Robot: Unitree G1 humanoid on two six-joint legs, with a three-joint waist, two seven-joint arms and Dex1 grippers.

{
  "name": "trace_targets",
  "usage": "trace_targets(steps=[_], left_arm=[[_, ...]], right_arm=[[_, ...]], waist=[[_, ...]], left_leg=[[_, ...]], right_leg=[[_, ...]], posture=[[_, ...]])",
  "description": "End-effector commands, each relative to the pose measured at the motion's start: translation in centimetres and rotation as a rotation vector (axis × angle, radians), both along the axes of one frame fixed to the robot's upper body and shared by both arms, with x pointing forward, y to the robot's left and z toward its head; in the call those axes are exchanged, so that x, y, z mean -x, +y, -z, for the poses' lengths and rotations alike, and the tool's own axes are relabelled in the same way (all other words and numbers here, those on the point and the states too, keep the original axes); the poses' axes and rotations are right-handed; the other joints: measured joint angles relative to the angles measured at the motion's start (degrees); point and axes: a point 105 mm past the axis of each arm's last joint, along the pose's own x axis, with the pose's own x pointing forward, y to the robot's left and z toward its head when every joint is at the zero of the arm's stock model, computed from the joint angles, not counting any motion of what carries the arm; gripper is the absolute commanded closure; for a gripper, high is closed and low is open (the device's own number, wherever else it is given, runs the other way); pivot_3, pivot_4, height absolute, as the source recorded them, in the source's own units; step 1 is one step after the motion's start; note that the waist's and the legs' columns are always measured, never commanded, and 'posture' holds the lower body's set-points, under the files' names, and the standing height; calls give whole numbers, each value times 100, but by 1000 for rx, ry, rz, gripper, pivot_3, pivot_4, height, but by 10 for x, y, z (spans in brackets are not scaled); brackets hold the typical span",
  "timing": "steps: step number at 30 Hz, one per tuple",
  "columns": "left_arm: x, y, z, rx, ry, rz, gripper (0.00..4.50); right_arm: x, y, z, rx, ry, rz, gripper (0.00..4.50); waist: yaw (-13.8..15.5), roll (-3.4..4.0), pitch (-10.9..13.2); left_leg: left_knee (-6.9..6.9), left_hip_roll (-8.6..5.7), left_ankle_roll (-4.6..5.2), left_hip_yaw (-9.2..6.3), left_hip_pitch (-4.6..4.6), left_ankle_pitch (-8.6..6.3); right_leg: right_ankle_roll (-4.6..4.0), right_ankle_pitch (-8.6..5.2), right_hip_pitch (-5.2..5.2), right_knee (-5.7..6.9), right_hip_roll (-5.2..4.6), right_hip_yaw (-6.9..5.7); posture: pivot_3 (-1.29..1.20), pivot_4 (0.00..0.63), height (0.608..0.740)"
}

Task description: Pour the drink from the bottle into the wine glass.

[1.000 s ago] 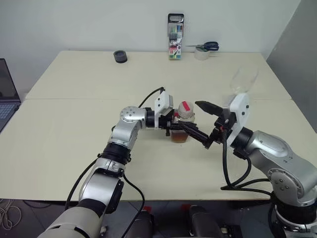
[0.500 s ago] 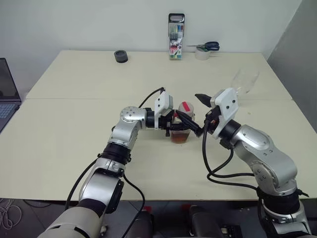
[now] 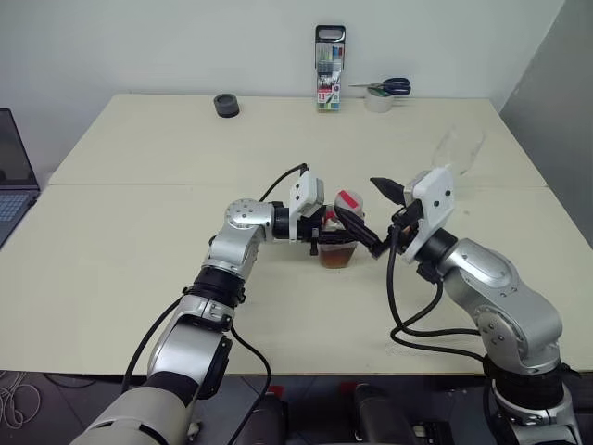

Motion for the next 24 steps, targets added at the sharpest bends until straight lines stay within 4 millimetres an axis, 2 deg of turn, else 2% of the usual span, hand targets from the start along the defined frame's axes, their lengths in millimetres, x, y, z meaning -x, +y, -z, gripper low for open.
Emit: trace_targets(steps=[1, 24], left_arm=[[4, -3, -15, 21, -64, 36, 2828], [4, -1, -14, 17, -65, 32, 2828]], right_arm=[[1, -12, -13, -12, -53, 52, 0], [8, -12, -13, 2, -42, 22, 0]], waist=[[0, 0, 0], [0, 0, 0]], left_leg=[[0, 0, 0, 0, 0, 0], [0, 0, 0, 0, 0, 0]], right_leg=[[0, 0, 0, 0, 0, 0], [0, 0, 0, 0, 0, 1]], posture=[[0, 150, 740], [0, 150, 740]])
